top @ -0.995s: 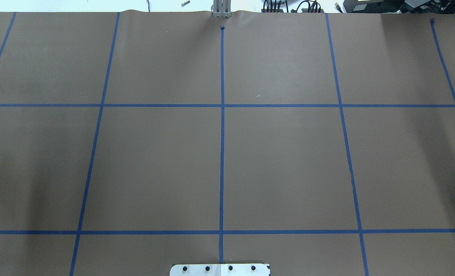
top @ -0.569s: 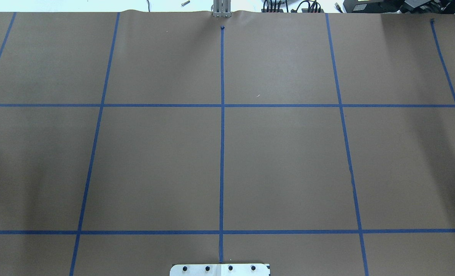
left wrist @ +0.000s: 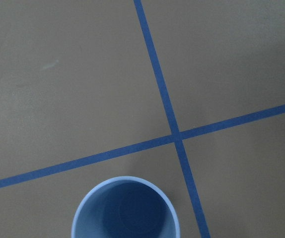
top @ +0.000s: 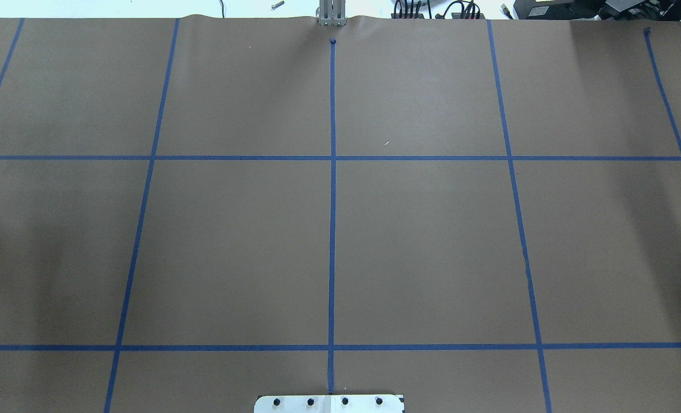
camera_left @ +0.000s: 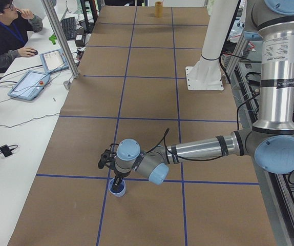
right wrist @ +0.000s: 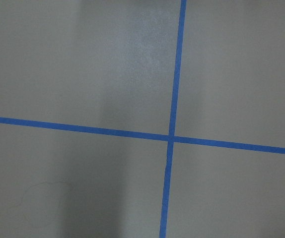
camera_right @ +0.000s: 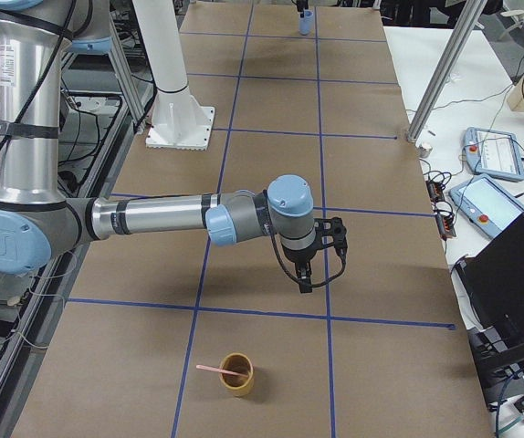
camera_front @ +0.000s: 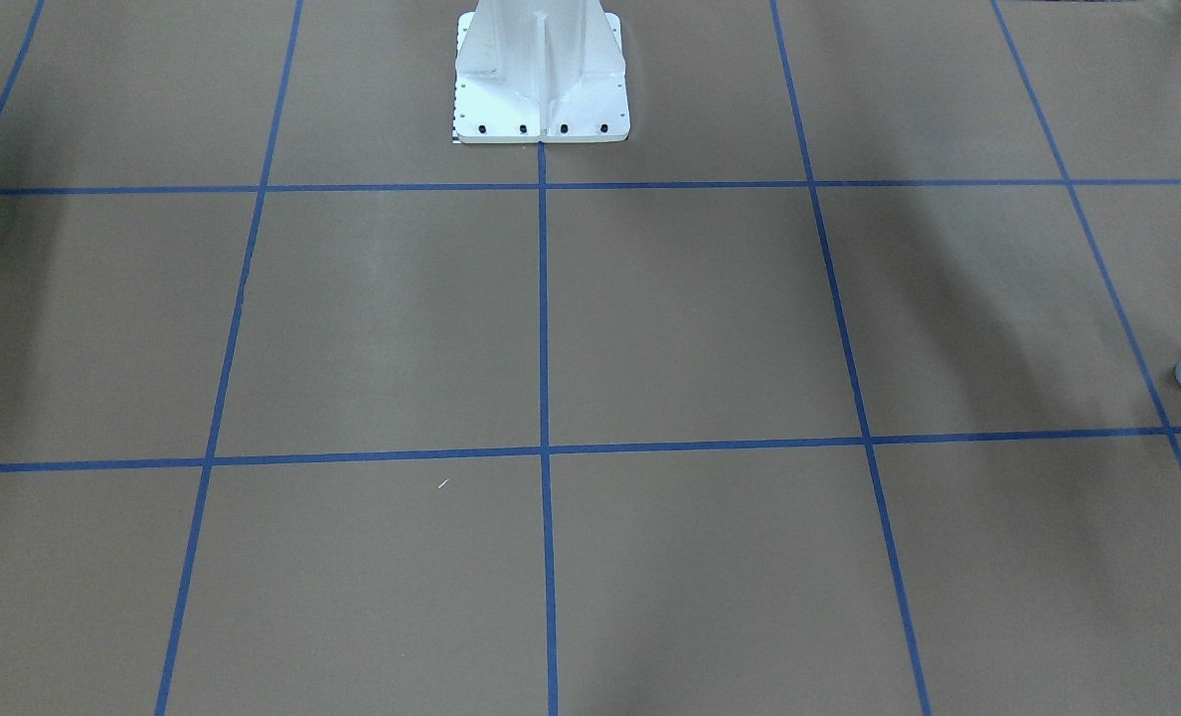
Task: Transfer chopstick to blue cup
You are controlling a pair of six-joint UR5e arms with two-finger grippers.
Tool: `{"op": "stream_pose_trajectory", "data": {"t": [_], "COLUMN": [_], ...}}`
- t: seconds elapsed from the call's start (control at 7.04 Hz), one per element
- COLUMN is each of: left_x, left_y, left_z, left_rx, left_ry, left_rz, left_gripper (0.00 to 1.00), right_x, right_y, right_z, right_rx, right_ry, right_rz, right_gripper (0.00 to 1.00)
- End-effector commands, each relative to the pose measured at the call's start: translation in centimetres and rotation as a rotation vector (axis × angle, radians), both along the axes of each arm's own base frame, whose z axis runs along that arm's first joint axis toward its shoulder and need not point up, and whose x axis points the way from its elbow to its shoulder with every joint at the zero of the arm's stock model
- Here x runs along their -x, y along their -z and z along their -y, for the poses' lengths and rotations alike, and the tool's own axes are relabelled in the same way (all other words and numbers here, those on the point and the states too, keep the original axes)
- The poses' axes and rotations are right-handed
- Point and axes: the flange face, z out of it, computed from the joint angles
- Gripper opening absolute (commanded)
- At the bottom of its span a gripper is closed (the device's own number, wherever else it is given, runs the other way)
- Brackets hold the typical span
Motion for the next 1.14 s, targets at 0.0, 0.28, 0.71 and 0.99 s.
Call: {"op": "stream_pose_trajectory", "data": {"t": [0.0,0.28,0.71,0.99], "left_x": [-1.7,-1.6,-1.4,-1.0], "left_y": [-0.2,-0.5,-1.5,-0.2], "left_z": [1.5,1.3,-0.3,-1.1], "left_rx": [-0.008,-0.004,-0.013,-0.05], "left_ry": [-0.029,-0.032,-0.037,-0.037], "left_rz": [0.0,0.001,0.003,-0.02], "left_gripper": [0.79,0.43,0.0,0.0], "right_x": [0.0,0.0,0.0,0.0], "right_y": [-0.1,-0.2,-0.2,-0.1], "right_z": [-0.1,-0.1,-0.1,-0.1], "right_rx": [0.001,0.004,0.004,-0.02], "right_ry": [0.001,0.0,0.0,-0.002], "right_rz": [-0.001,-0.001,-0.002,0.001], "right_gripper": [1.0,1.0,1.0,1.0]}}
